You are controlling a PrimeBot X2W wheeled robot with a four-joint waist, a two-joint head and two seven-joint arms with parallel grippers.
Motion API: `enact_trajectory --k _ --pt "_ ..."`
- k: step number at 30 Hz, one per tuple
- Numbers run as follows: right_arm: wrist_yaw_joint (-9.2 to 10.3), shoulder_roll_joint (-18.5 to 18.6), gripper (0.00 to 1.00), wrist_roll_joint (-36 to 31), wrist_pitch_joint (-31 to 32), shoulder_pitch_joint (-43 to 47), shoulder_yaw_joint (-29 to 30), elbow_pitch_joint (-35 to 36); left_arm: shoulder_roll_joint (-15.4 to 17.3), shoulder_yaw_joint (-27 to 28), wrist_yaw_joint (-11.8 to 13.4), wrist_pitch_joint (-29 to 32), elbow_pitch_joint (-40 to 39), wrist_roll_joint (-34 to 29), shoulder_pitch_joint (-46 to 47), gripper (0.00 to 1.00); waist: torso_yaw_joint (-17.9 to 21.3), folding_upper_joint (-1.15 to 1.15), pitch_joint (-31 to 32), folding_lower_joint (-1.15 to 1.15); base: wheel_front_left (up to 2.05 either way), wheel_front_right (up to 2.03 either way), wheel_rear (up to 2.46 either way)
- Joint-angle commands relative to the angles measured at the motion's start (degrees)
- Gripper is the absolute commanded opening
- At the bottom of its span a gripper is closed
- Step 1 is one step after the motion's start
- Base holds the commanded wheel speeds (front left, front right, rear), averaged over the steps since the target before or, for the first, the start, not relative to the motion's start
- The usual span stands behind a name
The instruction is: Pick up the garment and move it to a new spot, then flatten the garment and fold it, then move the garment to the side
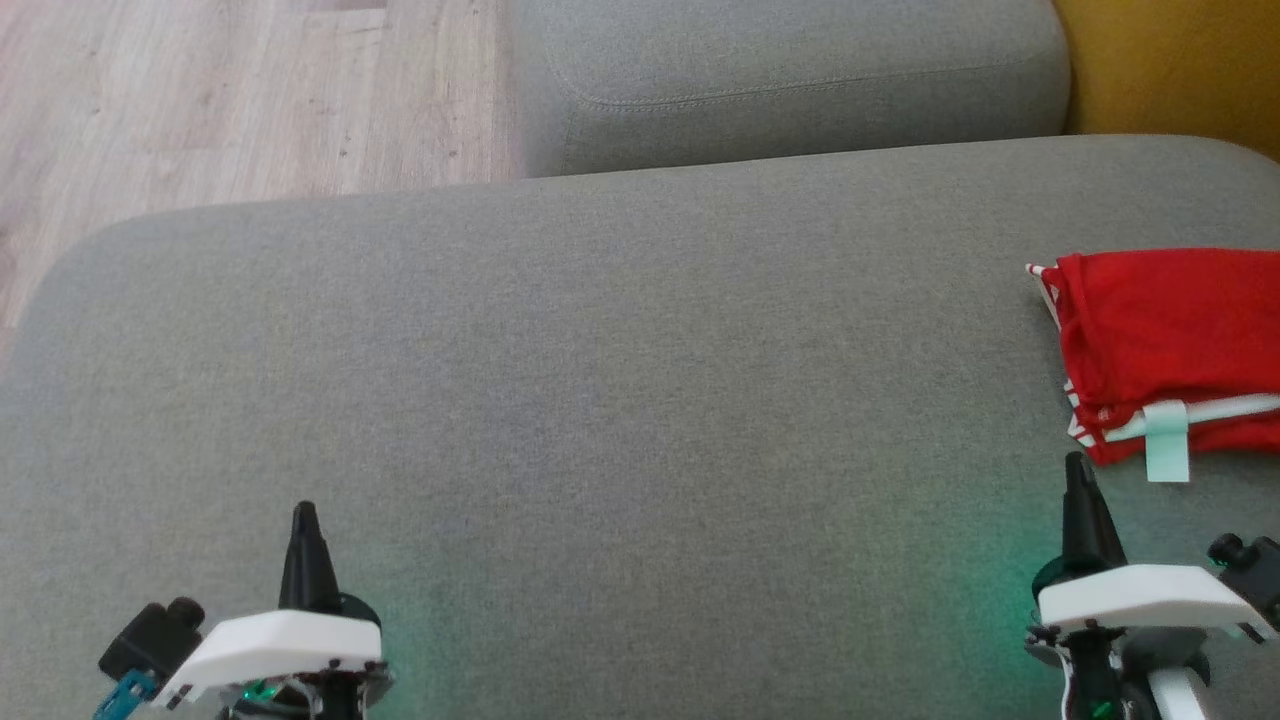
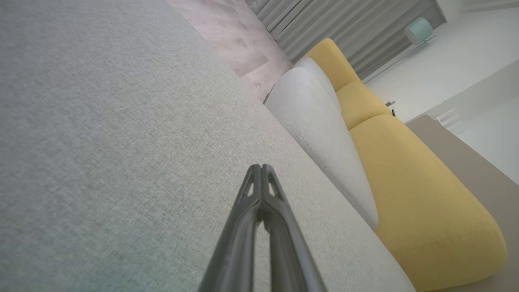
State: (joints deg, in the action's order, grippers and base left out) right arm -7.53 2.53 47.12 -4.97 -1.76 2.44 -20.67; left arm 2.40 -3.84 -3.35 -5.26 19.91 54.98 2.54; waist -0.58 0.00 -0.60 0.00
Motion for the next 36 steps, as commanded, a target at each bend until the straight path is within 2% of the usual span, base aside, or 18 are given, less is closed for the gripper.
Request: enact_trajectory --k 1,36 --pt "0.01 0.19 0.00 1.37 0.17 -3.11 -0.17 2.26 0.22 1.37 -0.35 0.26 -2.18 1.03 3.05 0.00 0.00 0.00 0.01 0.00 0.00 0.00 0.00" --pt "0.03 0.27 0.00 23.18 5.81 -3.77 1.95 4.45 0.35 5.85 -2.24 5.99 -4.01 19.09 3.36 0.00 0.29 0.00 0.21 0.00 0.00 0.00 0.00"
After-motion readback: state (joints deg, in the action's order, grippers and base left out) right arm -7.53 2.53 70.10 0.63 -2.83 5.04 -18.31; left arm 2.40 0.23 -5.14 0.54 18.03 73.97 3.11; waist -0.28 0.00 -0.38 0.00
